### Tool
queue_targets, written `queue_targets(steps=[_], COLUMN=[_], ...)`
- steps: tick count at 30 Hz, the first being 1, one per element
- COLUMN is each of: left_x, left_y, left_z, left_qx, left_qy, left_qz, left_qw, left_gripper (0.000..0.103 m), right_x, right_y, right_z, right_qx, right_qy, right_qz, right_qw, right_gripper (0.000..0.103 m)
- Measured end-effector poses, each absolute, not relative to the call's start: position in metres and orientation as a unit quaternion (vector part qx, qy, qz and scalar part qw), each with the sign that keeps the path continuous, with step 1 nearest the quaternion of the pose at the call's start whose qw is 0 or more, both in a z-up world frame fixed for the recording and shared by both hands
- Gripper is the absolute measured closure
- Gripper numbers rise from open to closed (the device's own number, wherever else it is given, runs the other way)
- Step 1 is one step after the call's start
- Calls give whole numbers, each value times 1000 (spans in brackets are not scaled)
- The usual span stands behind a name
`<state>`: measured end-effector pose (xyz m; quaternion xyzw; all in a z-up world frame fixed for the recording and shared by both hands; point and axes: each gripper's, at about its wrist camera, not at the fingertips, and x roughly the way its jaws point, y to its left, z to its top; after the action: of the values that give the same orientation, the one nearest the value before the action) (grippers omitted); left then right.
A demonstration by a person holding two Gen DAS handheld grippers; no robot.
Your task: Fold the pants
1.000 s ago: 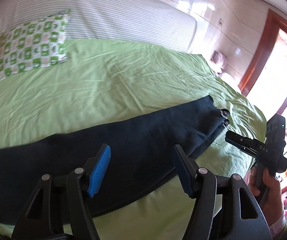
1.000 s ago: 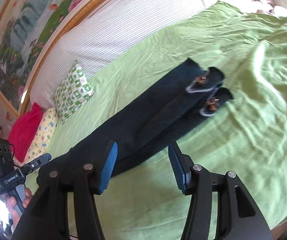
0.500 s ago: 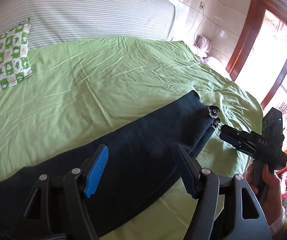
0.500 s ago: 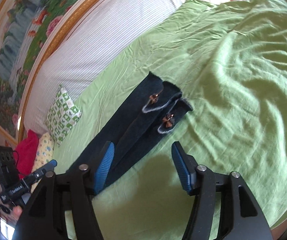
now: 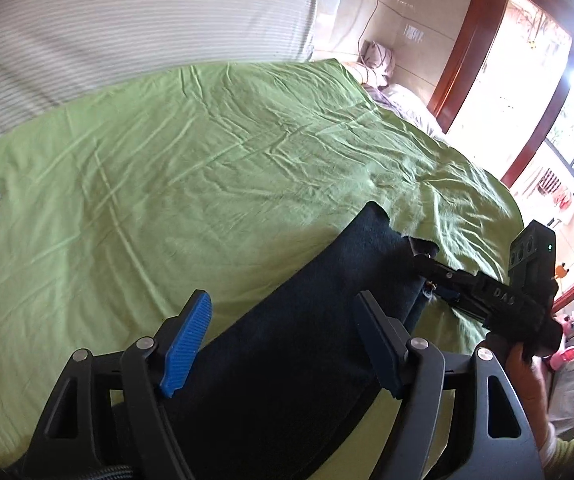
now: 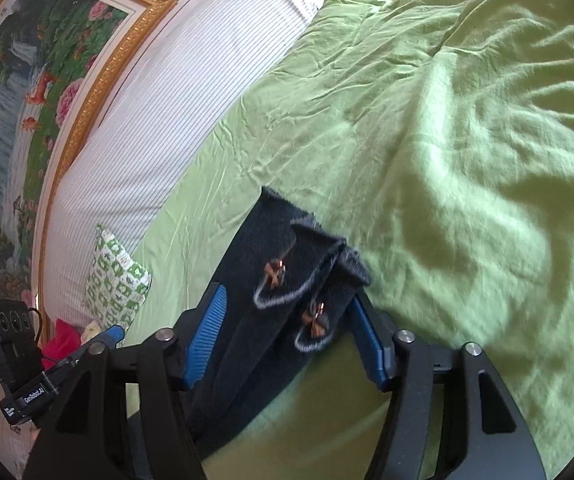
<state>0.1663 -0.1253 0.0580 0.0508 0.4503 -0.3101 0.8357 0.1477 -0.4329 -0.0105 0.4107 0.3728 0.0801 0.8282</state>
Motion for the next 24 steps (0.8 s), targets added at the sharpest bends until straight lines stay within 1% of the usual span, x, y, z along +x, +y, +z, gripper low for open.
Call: queue_targets(steps=[1,2,4,7,14,16,17,18,19,21,24], left_x=[173,176,187,199,221,224,225,227,228,228,222], left_y=[-130,-135,-148,-172,-235,-247,-252,-255,-258,-260,-260], left_z=[56,55,48,38,4,-6,-12,-17,-23,-26,-22], left_qx=[51,51,59,83,130,133,134,134,126,110,105], left_qy=[456,461,477,493,534,543,549,555,564,564,556], left_qz=[-315,-320,-334,-355,-410,-422,-424,-424,-429,-441,-445], left_qw=[831,826,811,790,728,714,708,703,695,689,695], left_gripper=[29,29,29,29,29,33,40,53,59,80,88], right_x=[150,153,155,149,138,138,138,138,139,139,139], right_y=[-433,-434,-436,-442,-446,-446,-446,-446,-446,-446,-444], right_z=[-12,-14,-19,-26,-27,-28,-28,-28,-29,-29,-26], right_qx=[411,413,412,403,386,386,386,385,384,386,380], right_qy=[373,373,374,376,366,365,366,366,367,368,367], right_qz=[79,81,90,100,125,127,126,127,128,130,133], right_qw=[828,827,826,828,838,837,838,838,837,836,839], right_gripper=[58,73,87,90,90,90,90,90,90,90,90])
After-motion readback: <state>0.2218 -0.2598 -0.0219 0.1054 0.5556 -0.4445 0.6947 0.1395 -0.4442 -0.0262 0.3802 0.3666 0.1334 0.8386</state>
